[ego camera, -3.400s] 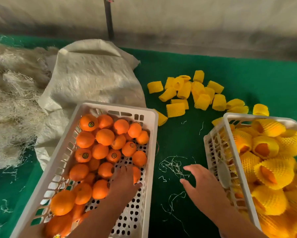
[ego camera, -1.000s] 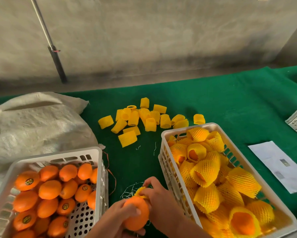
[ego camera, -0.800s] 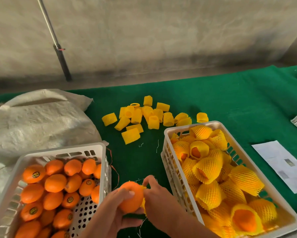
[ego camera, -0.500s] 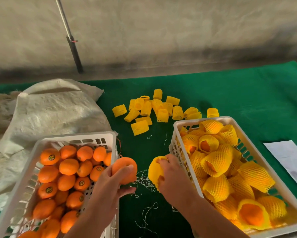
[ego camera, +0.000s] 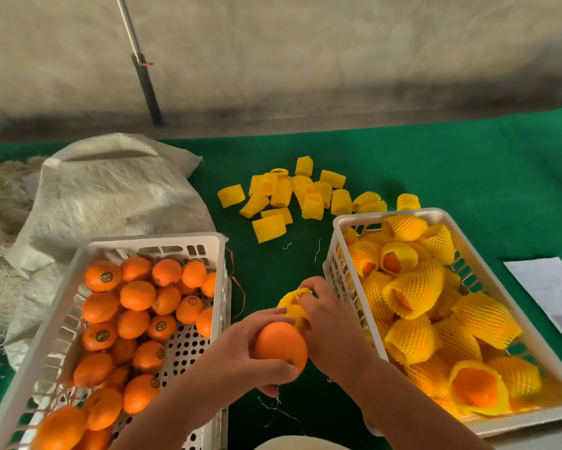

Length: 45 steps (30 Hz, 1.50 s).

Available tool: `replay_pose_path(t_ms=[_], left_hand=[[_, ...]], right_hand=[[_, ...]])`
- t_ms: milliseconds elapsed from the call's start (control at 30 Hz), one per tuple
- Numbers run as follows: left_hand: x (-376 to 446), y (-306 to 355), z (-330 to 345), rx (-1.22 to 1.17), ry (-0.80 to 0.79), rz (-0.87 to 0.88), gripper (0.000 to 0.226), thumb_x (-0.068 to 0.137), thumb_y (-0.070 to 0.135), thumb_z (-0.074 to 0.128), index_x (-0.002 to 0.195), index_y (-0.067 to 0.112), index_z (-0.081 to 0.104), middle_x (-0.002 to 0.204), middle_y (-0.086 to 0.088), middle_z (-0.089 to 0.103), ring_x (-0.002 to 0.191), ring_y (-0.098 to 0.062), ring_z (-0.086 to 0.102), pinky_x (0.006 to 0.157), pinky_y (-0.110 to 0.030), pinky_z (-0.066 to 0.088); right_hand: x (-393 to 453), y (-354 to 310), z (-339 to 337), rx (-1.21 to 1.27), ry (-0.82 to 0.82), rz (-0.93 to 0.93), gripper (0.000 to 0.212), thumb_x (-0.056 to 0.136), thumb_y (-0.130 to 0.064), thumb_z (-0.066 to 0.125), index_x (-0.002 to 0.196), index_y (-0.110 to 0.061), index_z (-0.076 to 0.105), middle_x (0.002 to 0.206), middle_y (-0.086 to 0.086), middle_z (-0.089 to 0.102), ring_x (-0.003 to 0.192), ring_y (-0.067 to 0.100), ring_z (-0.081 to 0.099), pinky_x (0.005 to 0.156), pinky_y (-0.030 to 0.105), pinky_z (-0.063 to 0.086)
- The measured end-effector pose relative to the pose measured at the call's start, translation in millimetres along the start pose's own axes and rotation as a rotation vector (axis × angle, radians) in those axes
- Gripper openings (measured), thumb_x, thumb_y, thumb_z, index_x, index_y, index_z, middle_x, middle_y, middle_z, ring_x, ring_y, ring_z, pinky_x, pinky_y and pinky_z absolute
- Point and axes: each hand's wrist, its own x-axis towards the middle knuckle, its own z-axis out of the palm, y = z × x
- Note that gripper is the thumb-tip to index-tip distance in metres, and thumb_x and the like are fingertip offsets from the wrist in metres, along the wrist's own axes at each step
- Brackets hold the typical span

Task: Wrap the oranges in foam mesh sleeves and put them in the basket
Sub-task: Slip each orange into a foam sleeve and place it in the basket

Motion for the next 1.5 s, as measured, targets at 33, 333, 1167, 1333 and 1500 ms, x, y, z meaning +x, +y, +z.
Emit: replay_pose_path(t_ms=[33,333,1167,1333,1500], left_hand=[[-0.3,0.1,1.7,-0.001,-0.026,-0.011,0.069,0.06,0.034,0.094,0.123,0.048,0.068,0.138,0.02,0.048,0.108,-0.022,0.072,0.079,-0.036,0.063],[5.9,0.5,17.0,-0.01,-0.016,-0.062,0.095,0.053,0.039,0.091,0.141,0.044,0.056,0.152,0.027,0.024,0.109,-0.026,0.069,0.078,-0.036,0.064],[8.1,-11.2,13.3,0.231,0.363,0.0,0.057,0.078,0.036,0.089,0.126,0.033,0.059,0.109,0.003,0.067,0.083,-0.01,0.076,0.061,-0.029,0.063],[8.5,-25.3,27.6,0.711,0.703,0.257,0.06,0.077,0.057,0.082,0.129,0.034,0.063,0.108,0.019,0.066,0.089,-0.007,0.066,0.077,-0.022,0.055],[8.2,-38.6,33.3,0.889,0.86,0.304,0.068,0.074,0.066,0.07,0.127,0.025,0.061,0.118,0.009,0.063,0.109,-0.01,0.051,0.087,-0.026,0.041]], right_hand=[[-2.3,1.6,1.6,-0.026,-0.031,-0.001,0.031,0.086,-0.041,0.081,0.109,-0.031,0.062,0.14,-0.011,0.042,0.08,0.003,0.047,0.059,0.001,0.024],[-9.7,5.0,0.6,0.055,-0.1,-0.079,0.072,0.072,-0.035,0.093,0.13,-0.029,0.05,0.15,-0.008,0.025,0.106,0.016,0.063,0.083,0.016,0.042],[-36.0,-7.2,8.8,0.177,-0.006,-0.068,0.071,0.088,-0.037,0.082,0.143,-0.033,0.038,0.152,-0.012,0.021,0.096,0.01,0.054,0.078,0.003,0.038],[-55.7,-31.1,12.0,0.177,0.082,-0.094,0.061,0.096,-0.031,0.073,0.143,-0.031,0.036,0.154,-0.007,0.019,0.07,-0.004,0.051,0.07,-0.004,0.034],[-67.8,-39.1,4.7,0.151,0.166,-0.12,0.047,0.099,-0.029,0.069,0.139,-0.026,0.042,0.155,0.0,0.026,0.074,0.001,0.055,0.077,0.004,0.045]])
